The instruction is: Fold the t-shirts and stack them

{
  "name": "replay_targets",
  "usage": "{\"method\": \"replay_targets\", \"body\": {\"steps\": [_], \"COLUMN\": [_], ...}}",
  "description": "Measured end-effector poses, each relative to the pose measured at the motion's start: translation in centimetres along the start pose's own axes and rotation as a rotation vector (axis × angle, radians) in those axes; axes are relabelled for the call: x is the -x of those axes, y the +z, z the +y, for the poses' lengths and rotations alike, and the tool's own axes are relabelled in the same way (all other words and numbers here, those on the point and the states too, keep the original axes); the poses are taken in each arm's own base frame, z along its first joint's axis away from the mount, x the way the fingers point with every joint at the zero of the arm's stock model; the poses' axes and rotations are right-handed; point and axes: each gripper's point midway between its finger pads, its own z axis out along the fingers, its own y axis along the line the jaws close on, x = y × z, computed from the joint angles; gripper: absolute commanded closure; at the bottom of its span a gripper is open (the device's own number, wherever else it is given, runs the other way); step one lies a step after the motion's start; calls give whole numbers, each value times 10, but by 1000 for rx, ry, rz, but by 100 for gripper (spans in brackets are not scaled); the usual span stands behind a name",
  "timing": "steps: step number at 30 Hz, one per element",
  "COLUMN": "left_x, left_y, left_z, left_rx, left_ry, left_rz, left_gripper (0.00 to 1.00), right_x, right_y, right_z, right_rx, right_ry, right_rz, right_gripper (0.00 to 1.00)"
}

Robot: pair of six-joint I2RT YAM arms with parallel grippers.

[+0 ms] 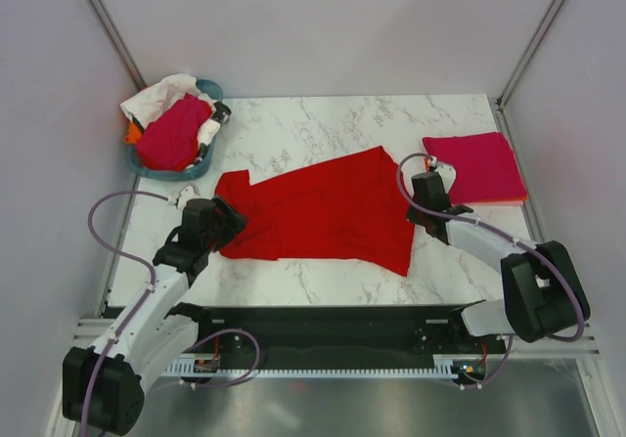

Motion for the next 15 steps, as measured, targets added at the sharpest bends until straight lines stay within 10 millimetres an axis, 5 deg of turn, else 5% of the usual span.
{"method": "replay_targets", "body": {"steps": [13, 15], "left_x": [-5, -4], "left_y": [6, 6], "left_z": [-3, -4], "left_rx": [-4, -7], "left_ry": [3, 2], "left_rz": [31, 29], "left_gripper": [29, 29], "right_x": [3, 3], "right_y": [-10, -10], "right_z": [0, 1], "right_rx": [45, 51], "right_ry": [26, 27], "right_rz": [-57, -57], "right_gripper": [78, 71]}}
